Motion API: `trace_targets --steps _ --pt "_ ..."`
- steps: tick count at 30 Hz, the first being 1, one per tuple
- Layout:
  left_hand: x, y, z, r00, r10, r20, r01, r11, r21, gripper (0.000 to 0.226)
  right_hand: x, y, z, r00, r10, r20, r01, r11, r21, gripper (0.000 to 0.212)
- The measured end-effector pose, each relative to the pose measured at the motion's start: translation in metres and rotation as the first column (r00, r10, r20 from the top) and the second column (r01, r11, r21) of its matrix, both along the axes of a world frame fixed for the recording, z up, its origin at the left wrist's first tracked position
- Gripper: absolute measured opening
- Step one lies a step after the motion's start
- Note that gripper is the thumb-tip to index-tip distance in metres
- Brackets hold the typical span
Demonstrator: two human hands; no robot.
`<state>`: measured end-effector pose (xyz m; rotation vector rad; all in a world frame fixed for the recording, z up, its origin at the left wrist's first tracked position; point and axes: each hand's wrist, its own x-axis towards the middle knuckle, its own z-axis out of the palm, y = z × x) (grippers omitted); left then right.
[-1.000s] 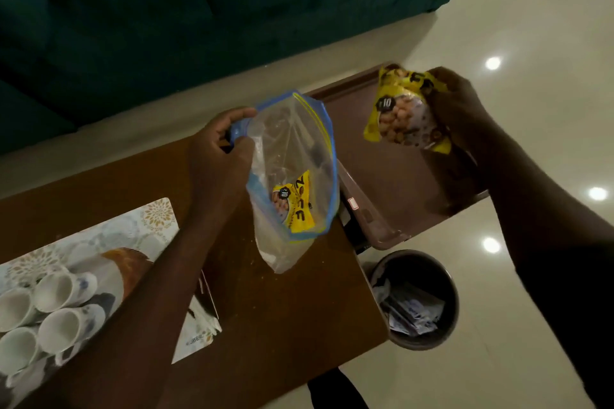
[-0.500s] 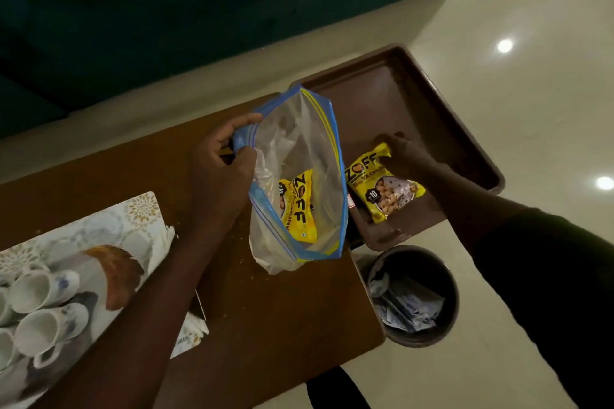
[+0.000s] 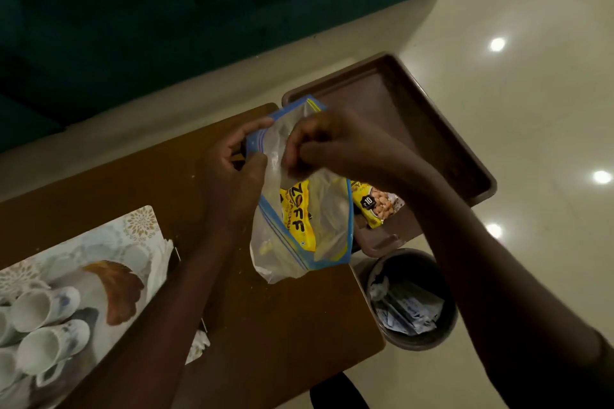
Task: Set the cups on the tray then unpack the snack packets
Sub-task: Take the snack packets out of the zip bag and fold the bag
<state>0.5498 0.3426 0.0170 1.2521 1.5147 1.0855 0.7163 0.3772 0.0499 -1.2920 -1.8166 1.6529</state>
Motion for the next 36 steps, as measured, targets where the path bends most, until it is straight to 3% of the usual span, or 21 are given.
trace_targets --steps 1,3,4,6,12,16,20,25,30,34,36 --pt "0.0 -0.001 0.001 1.0 -0.016 -0.003 0.016 1.0 0.002 0.046 -0.01 -0.002 -0.007 0.967 0.127 0.222 -0.12 0.992 -0.042 0.015" --pt "0.003 -0.002 0.004 0.999 -0.036 -0.006 0.036 0.999 0.011 0.046 -0.027 -0.004 -0.029 0.774 0.262 0.577 -0.205 0.965 -0.164 0.025" --pt "0.005 -0.003 0.005 0.999 -0.04 -0.014 0.04 0.999 0.018 0.045 -0.031 -0.005 -0.043 0.695 0.274 0.665 -0.169 0.961 -0.219 0.03" --pt "0.01 -0.006 0.007 0.998 -0.058 -0.033 0.059 0.997 0.045 0.044 -0.034 -0.01 -0.073 0.629 0.239 0.739 -0.045 0.961 -0.273 0.033" --pt "0.01 -0.014 0.0 0.997 -0.062 -0.037 0.063 0.997 0.04 0.044 -0.043 -0.034 -0.133 0.726 -0.128 0.675 0.306 0.94 -0.151 0.013" --pt "0.003 -0.017 -0.002 0.998 -0.061 -0.035 0.062 0.998 0.027 0.045 -0.052 -0.033 -0.142 0.711 -0.082 0.699 0.21 0.973 -0.1 0.012" --pt "-0.006 -0.017 -0.007 0.998 -0.054 -0.031 0.055 0.998 0.034 0.046 -0.055 -0.021 -0.114 0.692 -0.042 0.721 0.056 0.998 0.005 0.043" --pt "-0.002 -0.015 -0.008 0.998 -0.022 -0.065 0.027 0.997 0.071 0.046 -0.037 -0.007 -0.047 0.625 -0.107 0.773 -0.105 0.97 0.219 0.028" --pt "0.011 -0.018 0.001 0.996 -0.075 -0.051 0.08 0.993 0.091 0.046 -0.015 -0.004 -0.005 0.557 -0.426 0.713 0.201 0.902 0.382 0.035" --pt "0.012 -0.017 0.003 0.999 -0.052 -0.016 0.054 0.992 0.113 0.047 0.0 0.002 0.024 0.633 -0.376 0.677 0.125 0.912 0.39 0.04" --pt "0.009 -0.015 0.003 1.0 -0.001 -0.02 0.003 0.993 0.118 0.05 0.018 0.012 0.045 0.674 -0.388 0.628 0.163 0.908 0.387 0.038"
